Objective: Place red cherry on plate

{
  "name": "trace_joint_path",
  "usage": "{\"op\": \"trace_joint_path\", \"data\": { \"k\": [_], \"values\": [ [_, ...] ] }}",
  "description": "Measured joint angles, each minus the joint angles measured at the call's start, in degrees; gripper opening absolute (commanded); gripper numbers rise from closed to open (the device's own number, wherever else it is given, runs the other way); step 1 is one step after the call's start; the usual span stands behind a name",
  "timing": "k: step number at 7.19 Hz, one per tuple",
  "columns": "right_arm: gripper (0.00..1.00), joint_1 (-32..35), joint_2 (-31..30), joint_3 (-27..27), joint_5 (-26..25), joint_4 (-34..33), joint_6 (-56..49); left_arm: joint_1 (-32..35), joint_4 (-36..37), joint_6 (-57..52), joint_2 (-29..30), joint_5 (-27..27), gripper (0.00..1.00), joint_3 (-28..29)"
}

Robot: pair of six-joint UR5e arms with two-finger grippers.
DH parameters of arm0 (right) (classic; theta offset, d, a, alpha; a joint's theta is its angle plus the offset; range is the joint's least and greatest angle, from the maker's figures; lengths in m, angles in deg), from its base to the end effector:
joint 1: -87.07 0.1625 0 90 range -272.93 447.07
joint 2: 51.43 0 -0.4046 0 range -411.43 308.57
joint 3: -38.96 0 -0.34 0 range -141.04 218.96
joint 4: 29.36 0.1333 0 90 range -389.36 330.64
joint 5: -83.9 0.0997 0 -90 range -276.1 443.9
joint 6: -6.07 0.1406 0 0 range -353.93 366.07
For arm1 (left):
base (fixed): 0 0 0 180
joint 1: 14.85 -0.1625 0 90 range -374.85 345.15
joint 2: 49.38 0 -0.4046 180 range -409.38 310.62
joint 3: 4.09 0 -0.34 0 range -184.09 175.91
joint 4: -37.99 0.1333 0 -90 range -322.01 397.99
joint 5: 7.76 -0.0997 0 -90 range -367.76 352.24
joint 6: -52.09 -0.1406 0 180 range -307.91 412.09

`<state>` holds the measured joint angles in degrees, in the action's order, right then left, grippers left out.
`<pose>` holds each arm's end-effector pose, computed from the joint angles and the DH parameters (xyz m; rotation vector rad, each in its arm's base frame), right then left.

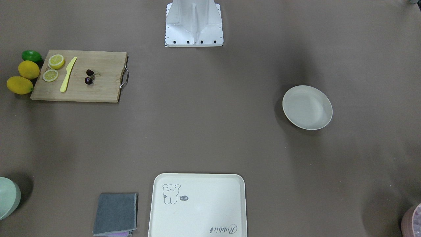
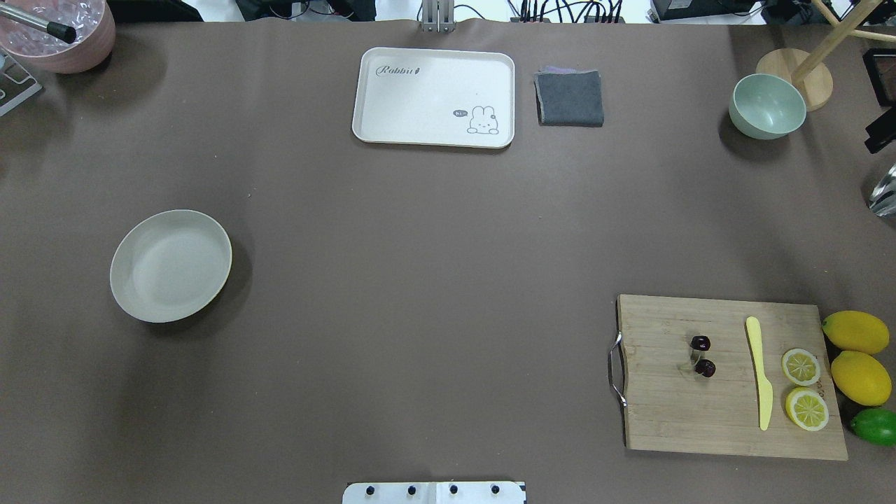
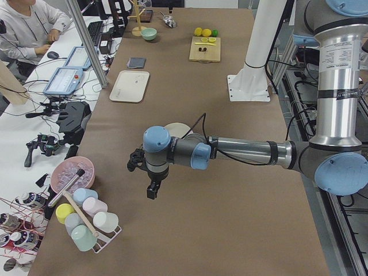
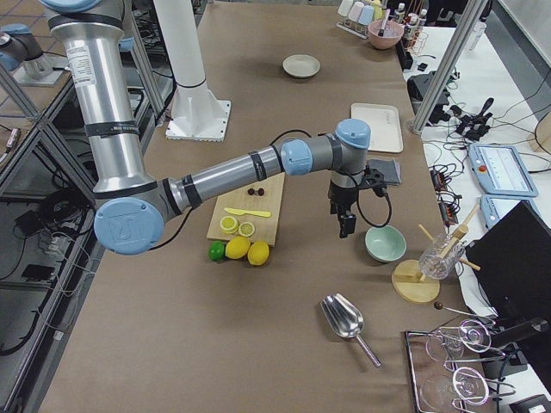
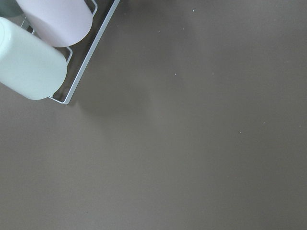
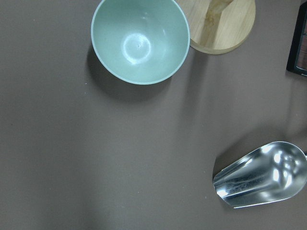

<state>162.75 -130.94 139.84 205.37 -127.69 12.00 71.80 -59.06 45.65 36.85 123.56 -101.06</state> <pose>-0.0692 -0.5133 0.5308 0.1224 -0.5783 -0.2047 -0.0153 -0.4314 0.6334 0.1908 0.7158 0.2275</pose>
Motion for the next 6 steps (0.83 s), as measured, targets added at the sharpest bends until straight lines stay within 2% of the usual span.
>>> {"op": "trace_joint_path", "data": {
  "k": [6],
  "values": [
    [1.00, -0.2, -2.3, 1.1, -1.2, 2.5, 2.1, 0.1, 0.2, -0.1, 0.0, 0.1, 0.98, -0.9]
  ]
}}
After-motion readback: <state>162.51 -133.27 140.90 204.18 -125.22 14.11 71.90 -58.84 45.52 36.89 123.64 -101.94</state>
